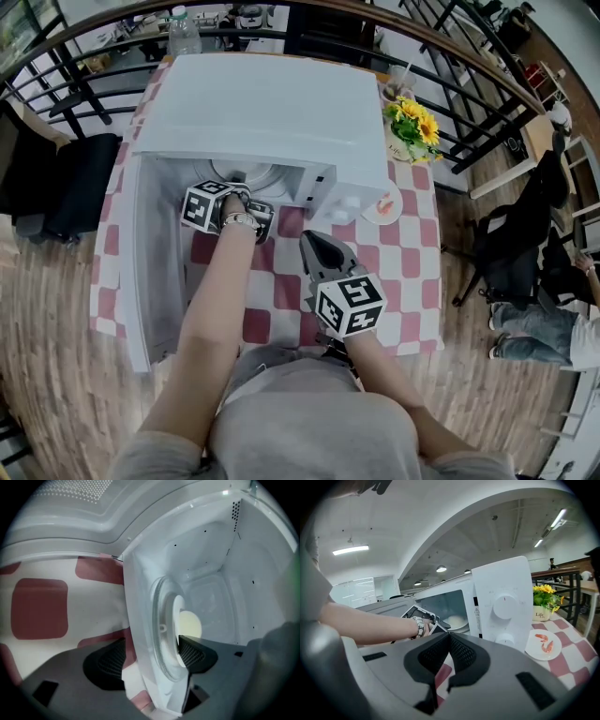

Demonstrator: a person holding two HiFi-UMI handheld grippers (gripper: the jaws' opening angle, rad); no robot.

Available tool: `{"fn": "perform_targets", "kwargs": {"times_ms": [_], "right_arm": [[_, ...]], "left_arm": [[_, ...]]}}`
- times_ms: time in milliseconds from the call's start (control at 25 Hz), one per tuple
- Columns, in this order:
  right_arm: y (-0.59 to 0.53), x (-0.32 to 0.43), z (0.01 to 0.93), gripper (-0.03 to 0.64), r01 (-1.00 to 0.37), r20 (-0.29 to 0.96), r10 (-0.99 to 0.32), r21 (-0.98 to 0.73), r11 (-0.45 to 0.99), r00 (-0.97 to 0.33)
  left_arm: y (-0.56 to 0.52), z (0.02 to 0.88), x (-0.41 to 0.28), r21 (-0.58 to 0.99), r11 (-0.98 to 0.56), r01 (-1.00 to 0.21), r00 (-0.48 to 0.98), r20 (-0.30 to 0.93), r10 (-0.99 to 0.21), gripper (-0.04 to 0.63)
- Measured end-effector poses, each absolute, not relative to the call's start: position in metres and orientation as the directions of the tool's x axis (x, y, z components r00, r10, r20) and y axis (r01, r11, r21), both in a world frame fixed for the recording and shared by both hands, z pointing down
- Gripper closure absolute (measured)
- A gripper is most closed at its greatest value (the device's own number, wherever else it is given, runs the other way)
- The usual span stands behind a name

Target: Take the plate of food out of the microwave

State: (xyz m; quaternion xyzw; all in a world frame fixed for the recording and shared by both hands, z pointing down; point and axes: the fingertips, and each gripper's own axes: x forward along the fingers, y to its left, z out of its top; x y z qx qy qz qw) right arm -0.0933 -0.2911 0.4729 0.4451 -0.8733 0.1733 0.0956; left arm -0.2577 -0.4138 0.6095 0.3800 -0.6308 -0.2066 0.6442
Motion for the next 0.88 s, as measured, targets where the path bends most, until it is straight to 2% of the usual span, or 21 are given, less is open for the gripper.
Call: {"fn": "perform_targets", "kwargs": {"times_ms": [600,760,880], "right_arm": [[-0.276,-0.098,0.468,0.594,-0.8,0.3,-0.741,-0.212,0.562,-0.6],[-0.274,-0.096,0.466,0.594,-0.799,0.295,-0.743,-0.206,0.565,-0.601],[-0.273,-0.096,0.467,0.594,-0.799,0.294,-0.743,-0.204,0.565,-0.601]], "left_arm": [[-0.385,0.61,-0.258,0.776,0.599,-0.196,0.161,0.628,-0.761,0.27],[-0.385,0.605,-0.257,0.783,0.584,-0.215,0.168,0.619,-0.767,0.312],[-0.385,0.599,-0.256,0.791,0.568,-0.227,0.175,0.607,-0.775,0.368]]}}
